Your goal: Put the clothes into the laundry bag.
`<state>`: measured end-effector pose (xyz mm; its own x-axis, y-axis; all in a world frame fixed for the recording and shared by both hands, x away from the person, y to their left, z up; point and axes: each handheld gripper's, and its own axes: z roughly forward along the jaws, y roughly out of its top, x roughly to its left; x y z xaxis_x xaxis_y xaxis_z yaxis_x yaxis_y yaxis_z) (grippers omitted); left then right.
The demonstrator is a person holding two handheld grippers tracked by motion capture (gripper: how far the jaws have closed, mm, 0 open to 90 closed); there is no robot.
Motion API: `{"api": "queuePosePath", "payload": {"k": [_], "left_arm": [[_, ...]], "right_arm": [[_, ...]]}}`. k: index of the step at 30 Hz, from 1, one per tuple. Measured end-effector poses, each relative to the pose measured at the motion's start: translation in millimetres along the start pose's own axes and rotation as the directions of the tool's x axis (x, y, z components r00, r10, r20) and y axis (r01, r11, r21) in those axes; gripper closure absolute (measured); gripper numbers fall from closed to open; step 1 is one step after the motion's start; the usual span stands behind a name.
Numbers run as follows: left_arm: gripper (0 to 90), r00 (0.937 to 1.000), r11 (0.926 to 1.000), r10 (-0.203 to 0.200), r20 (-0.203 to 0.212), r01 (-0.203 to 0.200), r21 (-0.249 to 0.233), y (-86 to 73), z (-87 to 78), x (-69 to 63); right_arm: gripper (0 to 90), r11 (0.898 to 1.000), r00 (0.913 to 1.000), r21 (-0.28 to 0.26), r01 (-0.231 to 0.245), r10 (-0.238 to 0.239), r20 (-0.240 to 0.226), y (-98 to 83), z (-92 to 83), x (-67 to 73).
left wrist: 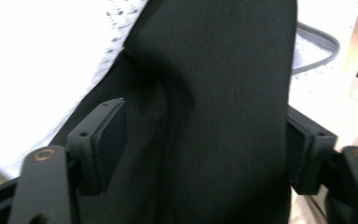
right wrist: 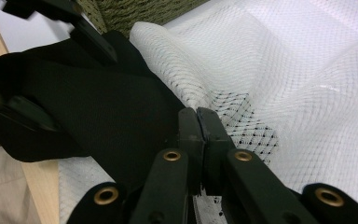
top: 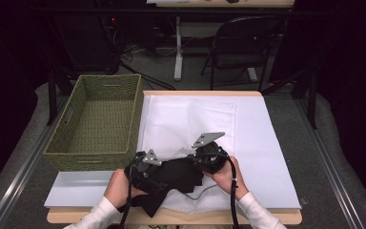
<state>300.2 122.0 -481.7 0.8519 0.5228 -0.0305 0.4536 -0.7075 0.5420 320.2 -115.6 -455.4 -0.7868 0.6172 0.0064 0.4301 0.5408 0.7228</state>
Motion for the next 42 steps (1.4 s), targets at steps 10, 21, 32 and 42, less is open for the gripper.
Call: {"api": "queuePosePath", "payload": {"k": [10,21,32,42], "left_arm": [[24.0,0.998,0.9958,0.057,0.029,-0.059,0.07,-18.4,1.7,-13.3],[64.4,0.999,0.9984,0.039,0.023,-0.038,-0.042,-27.4,10.6,-4.7],[71.4,0.9994,0.9983,0.006,0.035,-0.004,-0.058,-4.0,3.1,-2.9],[72.3,1.0,0.9961,-0.002,0.002,0.002,-0.088,28.0,9.2,-6.7]], "right_arm": [[89.4,1.0,1.0,0.01,0.004,-0.004,0.0,-1.3,1.2,0.2],[89.4,1.0,0.9999,0.021,0.004,-0.005,0.015,-2.5,2.3,0.4],[89.7,1.0,0.9998,-0.007,-0.004,0.004,0.017,3.1,-0.2,4.1],[89.6,0.999,0.9999,-0.045,-0.013,0.013,-0.007,8.2,-5.6,6.3]]}}
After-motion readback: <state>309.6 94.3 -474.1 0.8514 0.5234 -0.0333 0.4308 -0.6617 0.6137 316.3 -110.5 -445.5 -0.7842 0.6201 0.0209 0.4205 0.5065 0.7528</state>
